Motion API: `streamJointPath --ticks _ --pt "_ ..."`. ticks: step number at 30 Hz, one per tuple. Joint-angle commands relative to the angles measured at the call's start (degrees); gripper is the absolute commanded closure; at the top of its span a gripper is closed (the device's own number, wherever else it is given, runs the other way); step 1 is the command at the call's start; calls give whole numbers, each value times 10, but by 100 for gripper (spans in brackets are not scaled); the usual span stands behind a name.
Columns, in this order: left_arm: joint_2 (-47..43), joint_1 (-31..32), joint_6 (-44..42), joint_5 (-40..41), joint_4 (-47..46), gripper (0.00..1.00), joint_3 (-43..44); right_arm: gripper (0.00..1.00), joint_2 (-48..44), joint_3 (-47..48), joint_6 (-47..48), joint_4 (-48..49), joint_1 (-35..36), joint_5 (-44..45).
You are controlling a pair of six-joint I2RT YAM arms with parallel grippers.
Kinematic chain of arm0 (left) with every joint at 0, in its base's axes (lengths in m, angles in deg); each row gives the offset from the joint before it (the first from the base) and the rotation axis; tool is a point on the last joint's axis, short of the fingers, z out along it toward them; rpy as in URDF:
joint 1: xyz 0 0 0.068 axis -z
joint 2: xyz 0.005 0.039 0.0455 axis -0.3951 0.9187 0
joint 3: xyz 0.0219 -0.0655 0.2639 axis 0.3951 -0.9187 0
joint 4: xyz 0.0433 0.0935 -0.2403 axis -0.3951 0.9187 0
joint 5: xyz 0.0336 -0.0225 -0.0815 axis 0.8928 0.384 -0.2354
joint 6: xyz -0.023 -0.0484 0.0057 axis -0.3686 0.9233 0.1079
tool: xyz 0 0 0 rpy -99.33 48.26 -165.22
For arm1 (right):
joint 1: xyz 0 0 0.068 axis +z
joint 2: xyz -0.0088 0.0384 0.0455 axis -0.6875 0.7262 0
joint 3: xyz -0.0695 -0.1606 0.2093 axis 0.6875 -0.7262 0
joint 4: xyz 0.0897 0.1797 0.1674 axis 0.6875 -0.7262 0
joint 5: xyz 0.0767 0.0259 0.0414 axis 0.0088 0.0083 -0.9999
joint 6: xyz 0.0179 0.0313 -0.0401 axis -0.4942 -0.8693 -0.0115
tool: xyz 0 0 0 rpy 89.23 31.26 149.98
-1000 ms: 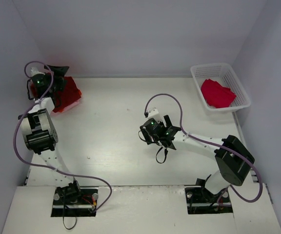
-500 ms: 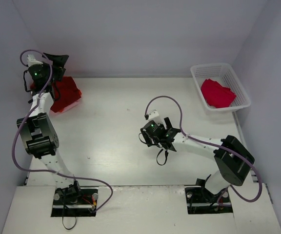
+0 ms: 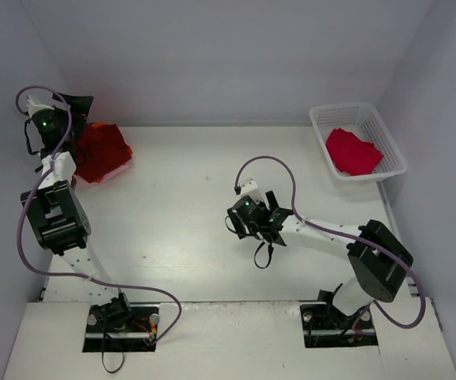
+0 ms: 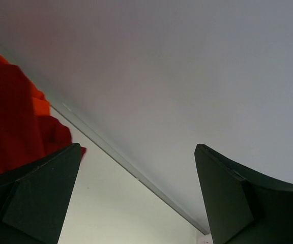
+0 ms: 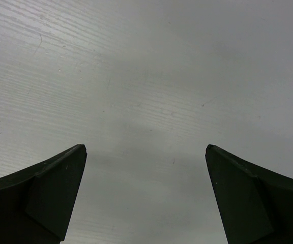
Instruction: Fold and stack the t-shirts
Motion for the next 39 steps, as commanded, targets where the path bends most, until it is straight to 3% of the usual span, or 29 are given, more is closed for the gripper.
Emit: streamJointPath --ticks 1,12,21,39 --pt "9 -7 -37 21 -12 12 39 0 -18 4 -16 19 5 3" --pt "124 -26 -66 31 34 12 115 0 -41 21 -16 18 7 -13" --pt "173 -28 -66 28 32 12 101 0 -31 43 -11 14 12 -7" --pt "270 36 -69 32 61 12 119 0 -60 54 -9 3 15 22"
